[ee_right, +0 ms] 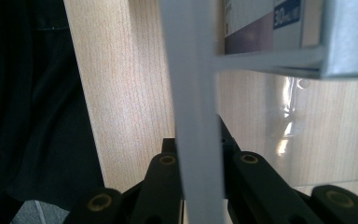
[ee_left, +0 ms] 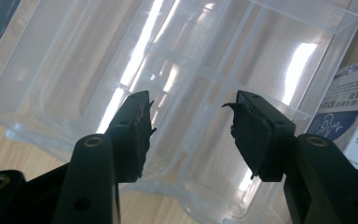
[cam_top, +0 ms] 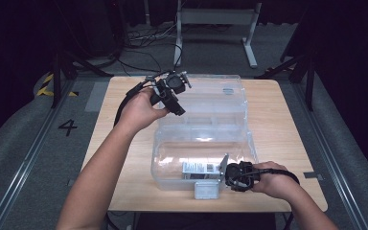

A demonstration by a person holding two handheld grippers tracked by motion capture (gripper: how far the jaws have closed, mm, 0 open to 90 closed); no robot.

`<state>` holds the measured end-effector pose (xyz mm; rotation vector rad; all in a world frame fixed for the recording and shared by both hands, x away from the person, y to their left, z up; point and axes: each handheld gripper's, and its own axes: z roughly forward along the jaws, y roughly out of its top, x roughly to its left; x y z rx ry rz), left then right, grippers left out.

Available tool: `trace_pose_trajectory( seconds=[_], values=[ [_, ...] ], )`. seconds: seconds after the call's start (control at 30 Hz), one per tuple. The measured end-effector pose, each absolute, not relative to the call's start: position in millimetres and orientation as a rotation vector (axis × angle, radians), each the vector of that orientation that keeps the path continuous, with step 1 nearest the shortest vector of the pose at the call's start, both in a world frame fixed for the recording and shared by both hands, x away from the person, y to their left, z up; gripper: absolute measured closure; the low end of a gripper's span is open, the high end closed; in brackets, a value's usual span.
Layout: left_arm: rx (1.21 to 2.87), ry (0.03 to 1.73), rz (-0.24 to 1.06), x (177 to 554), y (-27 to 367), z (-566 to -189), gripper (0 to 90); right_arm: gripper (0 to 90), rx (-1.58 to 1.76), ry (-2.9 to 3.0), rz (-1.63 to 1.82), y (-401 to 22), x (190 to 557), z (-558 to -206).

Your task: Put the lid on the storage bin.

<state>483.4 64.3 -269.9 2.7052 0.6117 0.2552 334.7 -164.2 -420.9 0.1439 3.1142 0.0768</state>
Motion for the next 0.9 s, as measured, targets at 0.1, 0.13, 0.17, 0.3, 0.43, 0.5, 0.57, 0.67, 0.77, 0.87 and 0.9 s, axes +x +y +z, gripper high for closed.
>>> trace_pose_trajectory(
  seconds=[0.1, 0.13, 0.17, 0.3, 0.43, 0.5, 0.57, 0.67, 0.77, 0.87, 0.9],
  values=[
    [2.713, 0.586, 0.253, 486.2, 56.5, -271.1, 46.5, 86.1, 0.146, 3.111, 0.08, -164.3, 334.4, -421.1],
    [2.722, 0.573, 0.257, 487.4, 54.2, -272.0, 46.7, 86.1, 0.143, 3.118, 0.074, -164.2, 334.8, -420.9],
    [2.735, 0.554, 0.275, 488.7, 52.8, -272.9, 47.3, 86.0, 0.158, 3.11, 0.077, -164.3, 334.1, -420.9],
    [2.79, 0.499, 0.254, 494.6, 46.9, -280.0, 50.8, 85.9, 0.162, 3.124, 0.077, -164.0, 335.0, -421.2],
    [2.835, 0.463, 0.263, 498.8, 41.4, -286.5, 54.1, 85.9, 0.159, 3.122, 0.088, -164.2, 335.0, -421.5],
    [2.841, 0.452, 0.249, 499.7, 39.1, -288.7, 56.0, 85.8, 0.156, 3.124, 0.079, -164.0, 335.3, -421.2],
    [2.856, 0.454, 0.259, 500.1, 36.8, -290.3, 59.7, 85.6, 0.162, 3.127, 0.087, -164.1, 335.4, -421.3],
    [2.889, 0.435, 0.28, 501.2, 32.6, -293.1, 66.8, 85.5, 0.163, 3.125, 0.082, -164.0, 335.4, -421.2],
    [2.901, 0.441, 0.281, 503.2, 31.3, -291.7, 72.6, 85.6, 0.167, 3.127, 0.087, -164.0, 335.4, -421.4],
    [2.903, 0.456, 0.282, 503.3, 30.3, -291.4, 78.3, 85.4, 0.184, 3.128, 0.079, -163.7, 335.4, -421.2],
    [2.898, 0.453, 0.277, 503.8, 30.3, -291.8, 79.2, 85.3, 0.187, 3.125, 0.084, -163.9, 335.5, -421.3]
  ],
)
